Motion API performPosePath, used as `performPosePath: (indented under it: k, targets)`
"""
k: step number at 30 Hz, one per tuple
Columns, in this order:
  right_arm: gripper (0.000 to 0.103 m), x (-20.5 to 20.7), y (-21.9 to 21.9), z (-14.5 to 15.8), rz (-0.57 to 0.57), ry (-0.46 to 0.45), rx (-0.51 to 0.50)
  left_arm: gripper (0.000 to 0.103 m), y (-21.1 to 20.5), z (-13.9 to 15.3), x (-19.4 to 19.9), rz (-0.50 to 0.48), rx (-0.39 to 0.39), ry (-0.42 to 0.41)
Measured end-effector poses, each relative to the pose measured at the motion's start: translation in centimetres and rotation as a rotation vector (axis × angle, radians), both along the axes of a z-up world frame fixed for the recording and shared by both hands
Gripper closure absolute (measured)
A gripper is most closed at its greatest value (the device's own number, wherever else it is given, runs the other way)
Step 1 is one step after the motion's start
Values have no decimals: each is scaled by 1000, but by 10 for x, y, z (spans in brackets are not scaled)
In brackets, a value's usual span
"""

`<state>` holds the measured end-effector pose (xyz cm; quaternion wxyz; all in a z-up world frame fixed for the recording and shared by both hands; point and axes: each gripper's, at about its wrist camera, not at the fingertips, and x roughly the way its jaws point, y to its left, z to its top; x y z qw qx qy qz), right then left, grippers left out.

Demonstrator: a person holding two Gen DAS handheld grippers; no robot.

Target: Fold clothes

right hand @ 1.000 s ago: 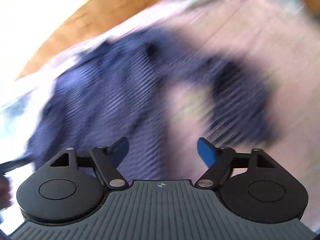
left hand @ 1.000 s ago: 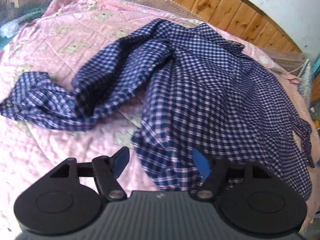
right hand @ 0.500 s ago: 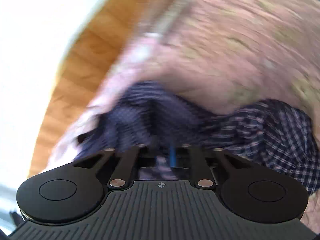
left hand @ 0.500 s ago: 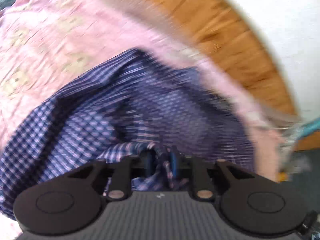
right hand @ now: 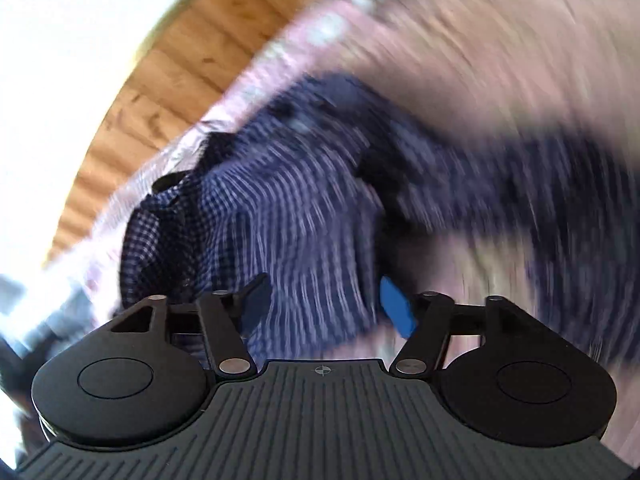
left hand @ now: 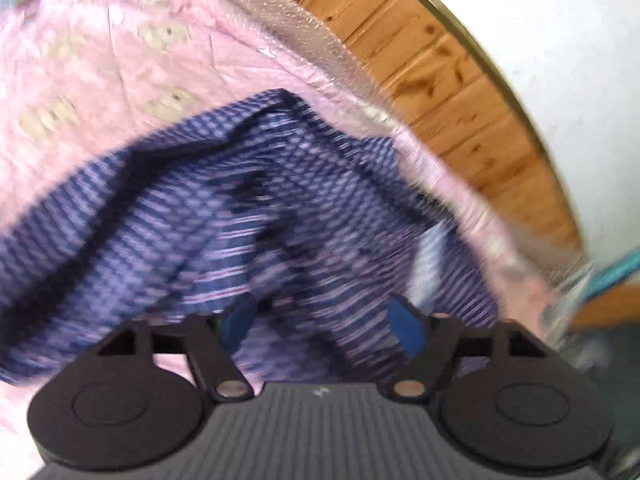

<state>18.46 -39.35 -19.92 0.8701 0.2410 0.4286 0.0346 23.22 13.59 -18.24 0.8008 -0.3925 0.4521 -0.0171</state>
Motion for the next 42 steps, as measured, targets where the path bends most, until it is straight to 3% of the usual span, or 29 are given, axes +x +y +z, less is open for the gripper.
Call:
performPosePath:
  k: [2,5,8,10,11,12,13,14,15,18,21,23,25,26,27,30,32,37,39,40,41,42]
  targets:
    - [16,21,9,16,92,-54,-168,12,-4,-10,9,42,-32,39]
    - [12,64,16,24,243,-84,-378,11,-10,-26,25,109,-83,103]
    - [12,99,26,17,400,-75,-504,11,-11,-29,32,131,27,108]
    - [19,113,29,9,483,-80,-564,11,-12,-29,36,114,65,99]
    - [32,120,31,5,513,-78,-572,13,-13,-30,39,102,66,91]
    - [61,125,30,3,531,-73,-560,23,-14,-31,42,88,63,82]
    - [77,131,31,1,533,-72,-544,33,-14,-32,45,75,61,74]
    - [97,137,32,-1,530,-72,-529,58,-15,-33,48,55,39,72]
    - [97,137,33,0,530,-86,-527,77,-13,-32,48,47,15,74]
    - [101,127,35,9,526,-140,-531,93,-3,-24,41,47,-60,73]
    - [102,102,35,27,513,-201,-541,99,11,-8,26,37,-132,50]
    - [102,79,34,42,509,-235,-534,99,19,3,11,18,-149,29]
    - [102,61,35,52,508,-252,-536,94,20,9,2,-3,-119,31]
    - [102,57,37,53,509,-247,-547,82,18,8,-2,0,-134,39]
    - [102,53,39,54,511,-243,-557,63,15,7,-5,5,-155,49]
    - [102,55,43,51,503,-224,-562,33,1,13,-18,61,-196,21]
    - [102,57,46,49,498,-211,-564,27,-9,9,-18,77,-235,13]
    - [102,59,47,41,485,-202,-553,28,-41,-21,5,68,-231,98]
    - [102,59,45,35,474,-193,-551,28,-53,-27,18,36,-148,107]
    - [102,59,44,33,467,-191,-548,37,-59,-29,25,19,-102,110]
    - [102,59,42,32,459,-191,-543,63,-63,-30,32,-9,-76,110]
    - [102,58,40,32,452,-194,-538,99,-65,-28,37,-44,-63,106]
